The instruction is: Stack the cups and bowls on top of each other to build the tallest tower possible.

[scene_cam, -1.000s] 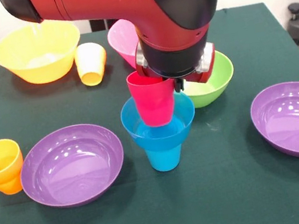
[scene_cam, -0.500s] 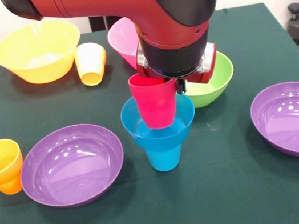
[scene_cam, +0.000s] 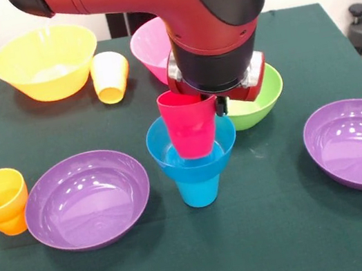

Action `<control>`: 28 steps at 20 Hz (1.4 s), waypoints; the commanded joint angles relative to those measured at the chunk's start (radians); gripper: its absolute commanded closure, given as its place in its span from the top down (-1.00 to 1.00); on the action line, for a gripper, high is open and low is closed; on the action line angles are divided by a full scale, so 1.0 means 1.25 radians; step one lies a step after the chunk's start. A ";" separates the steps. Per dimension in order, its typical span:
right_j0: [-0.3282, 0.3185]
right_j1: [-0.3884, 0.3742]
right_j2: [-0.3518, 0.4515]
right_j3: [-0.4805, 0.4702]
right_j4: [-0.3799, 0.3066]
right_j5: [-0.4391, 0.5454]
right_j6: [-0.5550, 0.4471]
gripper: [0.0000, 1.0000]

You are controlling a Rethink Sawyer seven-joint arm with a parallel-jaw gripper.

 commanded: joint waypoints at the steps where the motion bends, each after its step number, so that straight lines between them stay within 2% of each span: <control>1: 0.029 -0.001 0.027 0.095 0.003 -0.048 0.140 -1.00; 28: 0.034 -0.008 0.012 0.127 0.006 -0.086 0.135 -1.00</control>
